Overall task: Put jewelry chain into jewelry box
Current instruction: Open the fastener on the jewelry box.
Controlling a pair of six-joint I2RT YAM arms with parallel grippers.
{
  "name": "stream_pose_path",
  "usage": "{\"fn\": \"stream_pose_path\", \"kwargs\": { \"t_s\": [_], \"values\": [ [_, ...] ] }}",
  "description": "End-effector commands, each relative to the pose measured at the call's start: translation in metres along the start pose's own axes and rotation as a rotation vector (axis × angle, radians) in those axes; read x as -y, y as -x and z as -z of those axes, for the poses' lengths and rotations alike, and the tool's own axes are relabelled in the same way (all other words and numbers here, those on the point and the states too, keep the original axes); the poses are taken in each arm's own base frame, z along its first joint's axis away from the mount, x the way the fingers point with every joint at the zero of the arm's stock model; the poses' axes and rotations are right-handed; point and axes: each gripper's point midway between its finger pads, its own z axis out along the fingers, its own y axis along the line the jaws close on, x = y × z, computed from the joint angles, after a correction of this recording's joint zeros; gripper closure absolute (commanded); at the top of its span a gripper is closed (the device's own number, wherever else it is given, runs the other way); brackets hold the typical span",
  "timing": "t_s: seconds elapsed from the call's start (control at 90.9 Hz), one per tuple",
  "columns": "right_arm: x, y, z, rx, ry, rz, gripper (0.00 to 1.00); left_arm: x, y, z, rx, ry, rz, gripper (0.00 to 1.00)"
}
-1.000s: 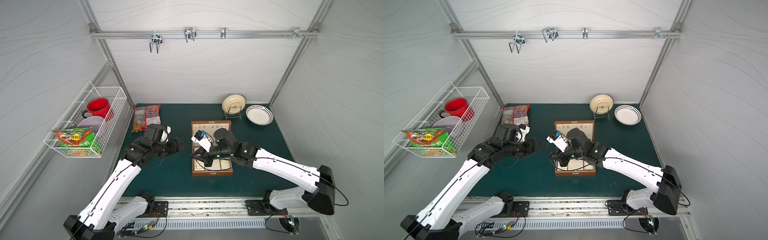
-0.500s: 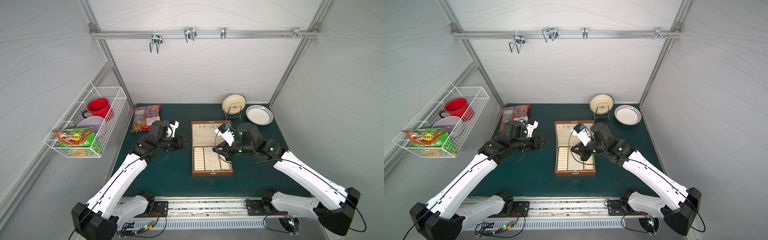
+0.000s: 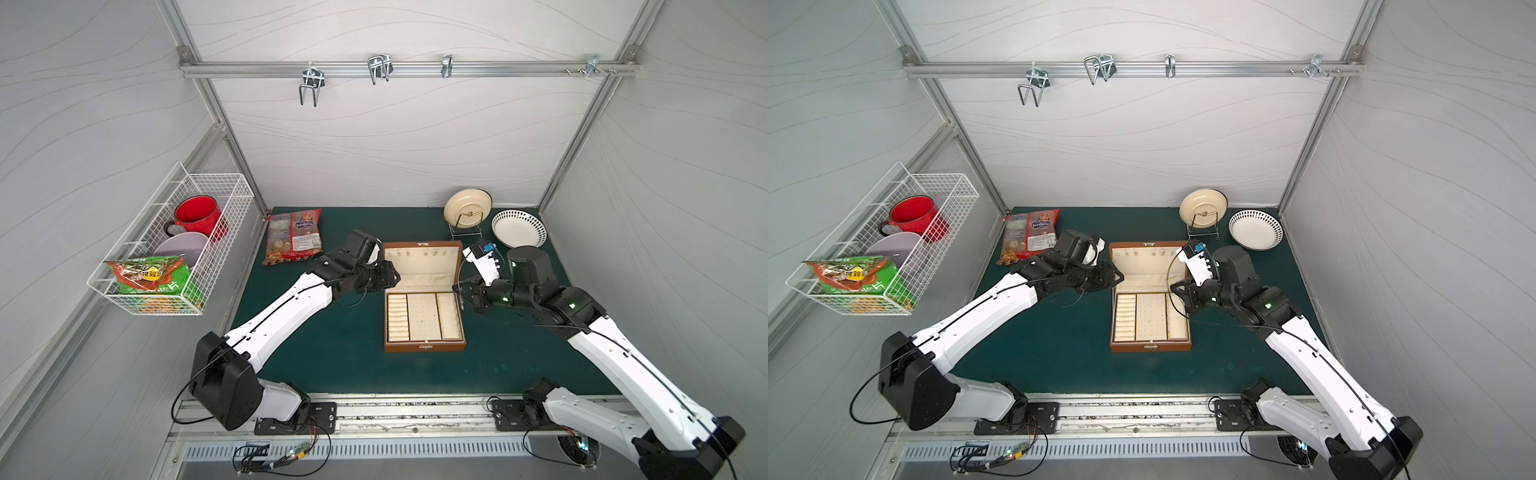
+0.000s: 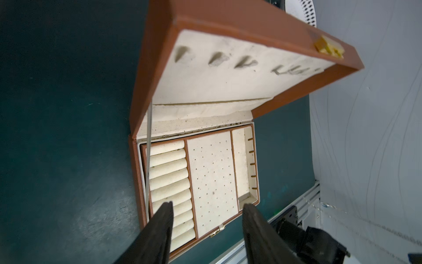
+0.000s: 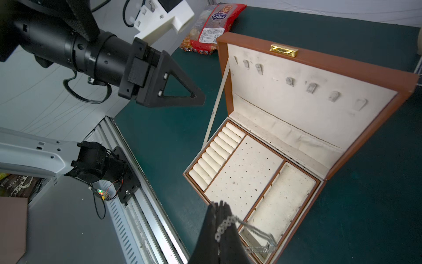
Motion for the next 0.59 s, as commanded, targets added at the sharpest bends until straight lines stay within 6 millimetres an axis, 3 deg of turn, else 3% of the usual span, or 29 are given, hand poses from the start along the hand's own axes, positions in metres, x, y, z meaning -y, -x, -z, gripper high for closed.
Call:
{"fn": "stream_pose_path", "kwargs": {
  "t_s": [0.0, 0.209, 0.429, 0.583],
  "values": [
    [0.006, 0.001, 0.01, 0.034, -0.038, -0.005, 1.0, 0.02, 0.026, 0.0, 0.087, -0.032, 0.167, 0.48],
    [0.008, 0.001, 0.019, 0.067, -0.055, -0.003, 1.0, 0.045, 0.033, -0.003, 0.091, -0.083, 0.247, 0.49],
    [0.011, 0.0, 0.027, 0.104, -0.079, -0.013, 1.0, 0.045, 0.028, -0.006, 0.077, -0.041, 0.367, 0.52],
    [0.01, -0.001, 0.031, 0.129, -0.076, -0.015, 1.0, 0.051, 0.035, -0.004, 0.15, -0.045, 0.436, 0.53]
  ]
}}
